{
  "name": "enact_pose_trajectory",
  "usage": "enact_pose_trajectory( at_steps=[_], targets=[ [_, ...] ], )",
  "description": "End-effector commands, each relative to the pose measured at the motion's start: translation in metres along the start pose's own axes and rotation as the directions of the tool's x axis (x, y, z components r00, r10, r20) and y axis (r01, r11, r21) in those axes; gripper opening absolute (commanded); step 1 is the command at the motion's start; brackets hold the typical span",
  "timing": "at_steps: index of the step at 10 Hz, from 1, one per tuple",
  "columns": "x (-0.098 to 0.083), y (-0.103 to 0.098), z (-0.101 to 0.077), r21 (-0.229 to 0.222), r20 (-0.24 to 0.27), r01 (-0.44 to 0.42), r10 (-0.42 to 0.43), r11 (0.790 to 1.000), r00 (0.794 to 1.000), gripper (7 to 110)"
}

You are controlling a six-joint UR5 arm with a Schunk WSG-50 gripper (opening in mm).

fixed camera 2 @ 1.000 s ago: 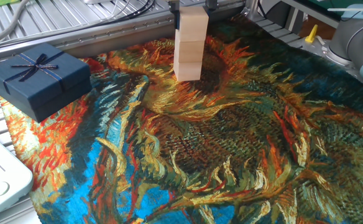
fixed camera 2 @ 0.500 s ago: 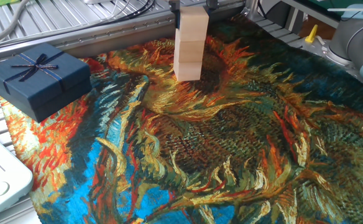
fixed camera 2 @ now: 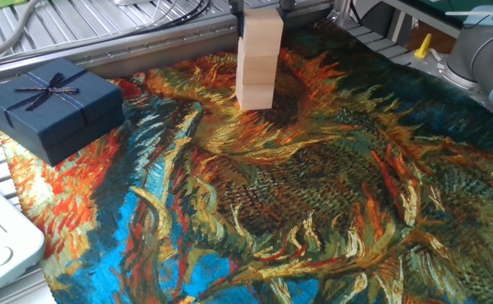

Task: Stack the blocks in a vertical line of five

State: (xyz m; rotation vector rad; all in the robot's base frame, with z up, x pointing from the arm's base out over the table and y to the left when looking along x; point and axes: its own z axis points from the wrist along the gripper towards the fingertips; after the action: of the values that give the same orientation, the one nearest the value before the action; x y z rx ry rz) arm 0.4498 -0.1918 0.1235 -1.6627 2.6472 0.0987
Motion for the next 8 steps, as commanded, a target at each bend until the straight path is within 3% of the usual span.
enact_pose_trajectory(
  at_steps=[1, 8],
  targets=[
    [0.002, -0.003, -0.002, 0.011, -0.006, 0.004, -0.004, 1.0, 1.0, 66],
    [0.003, -0.007, -0.018, 0.015, 0.005, -0.014, 0.014, 1.0, 1.0, 66]
  ],
)
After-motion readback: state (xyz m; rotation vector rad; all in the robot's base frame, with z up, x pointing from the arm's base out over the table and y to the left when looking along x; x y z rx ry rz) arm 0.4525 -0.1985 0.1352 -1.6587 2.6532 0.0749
